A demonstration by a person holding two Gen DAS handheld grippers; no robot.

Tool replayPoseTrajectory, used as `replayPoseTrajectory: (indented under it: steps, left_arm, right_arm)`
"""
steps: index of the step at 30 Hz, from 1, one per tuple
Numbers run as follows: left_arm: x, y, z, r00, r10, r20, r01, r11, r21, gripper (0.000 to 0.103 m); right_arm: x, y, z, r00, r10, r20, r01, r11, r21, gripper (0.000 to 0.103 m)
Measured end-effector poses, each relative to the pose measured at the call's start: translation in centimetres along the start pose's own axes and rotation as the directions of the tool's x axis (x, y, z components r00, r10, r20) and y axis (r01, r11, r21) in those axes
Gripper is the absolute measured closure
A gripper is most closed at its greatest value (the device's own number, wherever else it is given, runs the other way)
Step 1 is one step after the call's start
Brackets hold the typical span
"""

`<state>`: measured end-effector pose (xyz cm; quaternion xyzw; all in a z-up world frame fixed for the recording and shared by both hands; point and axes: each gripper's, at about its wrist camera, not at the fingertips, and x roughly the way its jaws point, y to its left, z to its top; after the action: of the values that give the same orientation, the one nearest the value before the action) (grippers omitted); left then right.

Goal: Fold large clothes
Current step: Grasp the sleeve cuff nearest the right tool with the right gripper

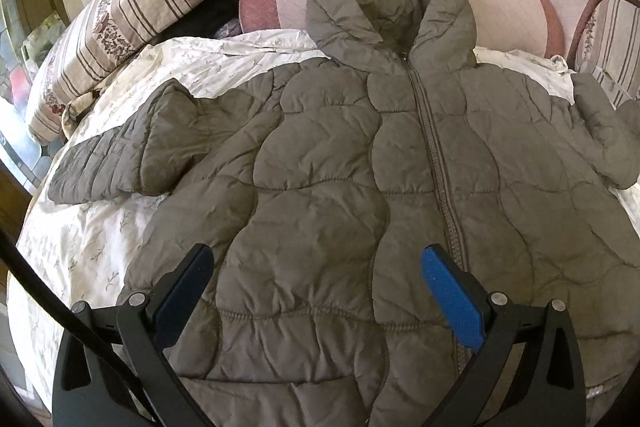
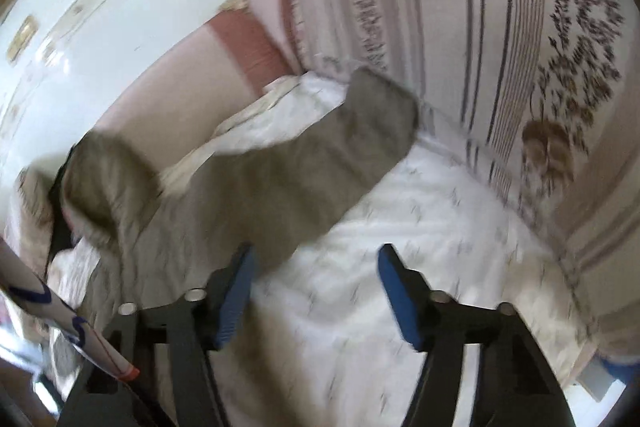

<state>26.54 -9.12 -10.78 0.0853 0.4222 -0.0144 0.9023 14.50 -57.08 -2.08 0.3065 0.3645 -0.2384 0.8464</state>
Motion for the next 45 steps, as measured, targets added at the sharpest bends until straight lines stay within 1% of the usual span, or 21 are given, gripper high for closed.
replayPoseTrajectory:
  steps: [5, 7, 11, 12, 15, 17, 19, 21, 22, 23, 24, 25, 26, 29, 32, 36, 39, 40, 42, 43, 45]
  left_arm:
    - [0.3, -0.3, 0.1, 1.000, -0.002, 0.003, 0.002, 1.000, 0.014, 0.000]
    - [0.5, -0.5, 0.1, 1.000, 0.003, 0.008, -0.003, 1.000, 0.025, 0.000]
    - [0.7, -0.9, 0.1, 1.000, 0.008, 0.012, -0.009, 0.999, 0.048, 0.000]
    - [0.9, -1.0, 0.1, 1.000, 0.010, 0.012, -0.010, 0.998, 0.055, 0.000]
    - [1.1, -1.3, 0.1, 1.000, 0.014, 0.012, -0.015, 0.998, 0.067, 0.000]
    - [1.3, -1.4, 0.0, 1.000, 0.017, 0.013, -0.018, 0.997, 0.073, 0.000]
    - [1.4, -1.6, 0.0, 1.000, 0.020, 0.013, -0.021, 0.997, 0.077, 0.000]
    - [1.6, -1.7, 0.0, 1.000, 0.023, 0.010, -0.023, 0.997, 0.078, 0.000]
    - [1.7, -1.8, 0.0, 1.000, 0.023, 0.008, -0.023, 0.997, 0.078, 0.000]
    - [1.8, -1.9, 0.0, 1.000, 0.023, 0.006, -0.024, 0.996, 0.081, 0.000]
    - [1.8, -1.9, 0.0, 1.000, 0.024, 0.005, -0.025, 0.996, 0.085, 0.000]
    - [1.8, -2.0, 0.0, 1.000, 0.023, 0.006, -0.024, 0.996, 0.086, 0.000]
    - [1.7, -2.0, 0.0, 1.000, 0.023, 0.009, -0.023, 0.996, 0.085, 0.000]
    - [1.2, -1.9, 0.0, 1.000, 0.016, 0.021, -0.017, 0.997, 0.081, 0.000]
    - [0.5, -1.7, -0.1, 1.000, 0.005, 0.031, -0.008, 0.997, 0.075, 0.000]
    - [-1.0, -1.1, 0.1, 0.998, -0.001, 0.066, -0.003, 0.998, 0.061, 0.000]
    - [-1.8, -0.3, 0.3, 0.996, 0.004, 0.086, -0.007, 0.999, 0.037, 0.000]
    - [-2.0, 0.0, 0.4, 0.996, 0.003, 0.088, -0.005, 1.000, 0.029, 0.000]
    - [-2.3, 0.6, 0.5, 0.996, 0.004, 0.094, -0.006, 1.000, 0.016, 0.000]
    - [-2.5, 1.1, 0.6, 0.995, 0.010, 0.101, -0.011, 1.000, 0.005, 0.000]
    - [-2.9, 2.0, 0.8, 0.993, 0.021, 0.113, -0.020, 1.000, -0.013, 0.000]
  right_arm:
    - [4.5, -2.6, 4.2, 0.998, -0.053, 0.016, 0.052, 0.997, 0.061, 0.044]
    - [6.3, -3.3, 5.4, 0.996, -0.090, 0.016, 0.089, 0.994, 0.065, 0.045]
    - [9.7, -4.7, 7.3, 0.993, -0.120, 0.012, 0.118, 0.990, 0.081, 0.045]
    - [10.6, -5.0, 7.7, 0.991, -0.134, 0.008, 0.133, 0.988, 0.081, 0.045]
    - [13.0, -5.5, 8.6, 0.991, -0.132, -0.009, 0.132, 0.987, 0.088, 0.045]
    - [14.4, -5.5, 9.0, 0.983, -0.182, -0.014, 0.182, 0.981, 0.072, 0.045]
    - [15.5, -5.6, 9.1, 0.982, -0.186, -0.023, 0.188, 0.979, 0.080, 0.048]
    - [16.9, -5.5, 9.3, 0.981, -0.194, -0.030, 0.196, 0.977, 0.082, 0.048]
    - [17.3, -5.4, 9.3, 0.979, -0.201, -0.030, 0.203, 0.976, 0.073, 0.052]
    - [18.0, -5.2, 9.2, 0.973, -0.226, -0.035, 0.228, 0.972, 0.053, 0.061]
    - [18.1, -5.0, 9.1, 0.965, -0.259, -0.038, 0.260, 0.965, 0.041, 0.084]
    - [17.9, -5.0, 9.0, 0.964, -0.266, -0.023, 0.267, 0.963, 0.048, 0.087]
    - [17.4, -5.0, 8.8, 0.967, -0.253, -0.003, 0.253, 0.966, 0.061, 0.088]
    - [15.1, -4.6, 8.5, 0.959, -0.278, 0.058, 0.275, 0.960, 0.063, 0.090]
    - [11.5, -3.9, 8.7, 0.952, -0.281, 0.121, 0.275, 0.959, 0.066, 0.090]
    - [5.1, -2.3, 9.9, 0.949, -0.234, 0.213, 0.222, 0.972, 0.081, 0.090]
    - [-0.8, 1.3, 10.5, 0.941, -0.161, 0.299, 0.157, 0.987, 0.037, 0.090]
    - [-2.0, 2.4, 10.5, 0.939, -0.139, 0.314, 0.139, 0.990, 0.022, 0.090]
    - [-5.7, 6.0, 9.8, 0.934, -0.052, 0.355, 0.072, 0.996, -0.042, 0.090]
    - [-6.6, 7.1, 9.4, 0.932, -0.026, 0.361, 0.052, 0.997, -0.063, 0.090]
    - [-8.9, 10.5, 7.9, 0.928, 0.069, 0.367, -0.023, 0.992, -0.128, 0.090]
